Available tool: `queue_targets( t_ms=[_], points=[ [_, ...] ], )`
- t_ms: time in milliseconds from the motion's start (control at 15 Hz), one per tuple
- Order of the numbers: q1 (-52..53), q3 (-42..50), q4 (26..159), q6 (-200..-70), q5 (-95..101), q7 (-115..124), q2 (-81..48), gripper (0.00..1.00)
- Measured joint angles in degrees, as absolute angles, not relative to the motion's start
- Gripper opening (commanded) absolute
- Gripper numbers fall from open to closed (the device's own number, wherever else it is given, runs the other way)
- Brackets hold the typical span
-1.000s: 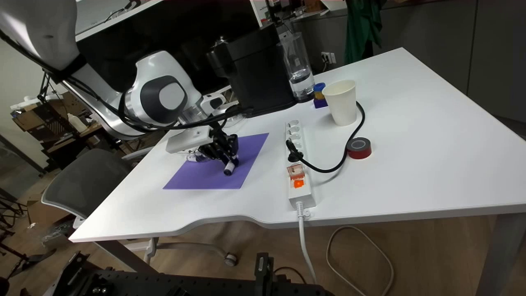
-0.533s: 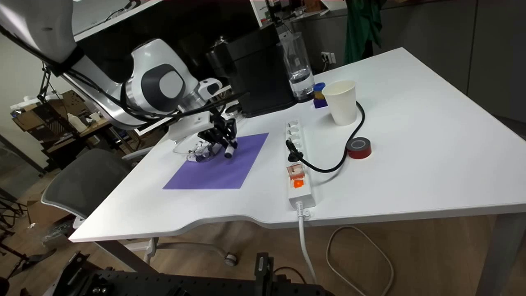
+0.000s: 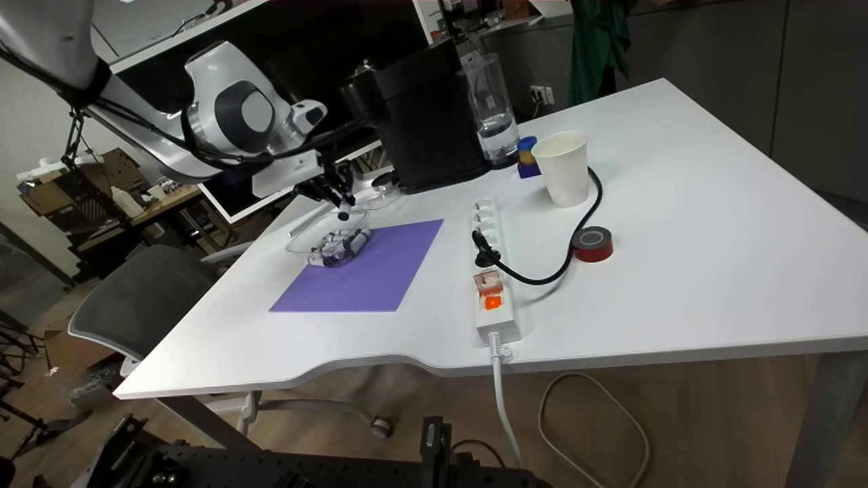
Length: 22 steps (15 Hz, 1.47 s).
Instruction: Place the bottle on the table in the container
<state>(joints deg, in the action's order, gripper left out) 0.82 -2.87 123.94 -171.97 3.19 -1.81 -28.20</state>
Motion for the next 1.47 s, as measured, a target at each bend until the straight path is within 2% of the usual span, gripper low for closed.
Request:
queue_targets(
  t_ms=[333, 400, 467, 600, 867, 1000, 1467],
  points=[
    [0.7, -7.1, 118.5, -165.9, -0.4, -2.2, -31.8, 0.07],
    [0.7, -7.4, 118.0, -165.3, -0.8, -2.3, -32.6, 0.2],
    [0.7, -7.6, 117.6, -164.8, -1.1, -2.5, -33.2, 0.52],
    [0.7, -7.7, 116.8, -163.7, -1.1, -2.5, -34.3, 0.59],
    [0.7, -7.6, 115.7, -161.8, -1.1, -2.8, -35.2, 0.88],
    [0.6, -7.8, 115.3, -160.4, -1.5, -2.9, -35.3, 0.98],
    [2.5, -4.9, 113.1, -145.8, -2.6, 0.1, -35.2, 1.0]
  ],
)
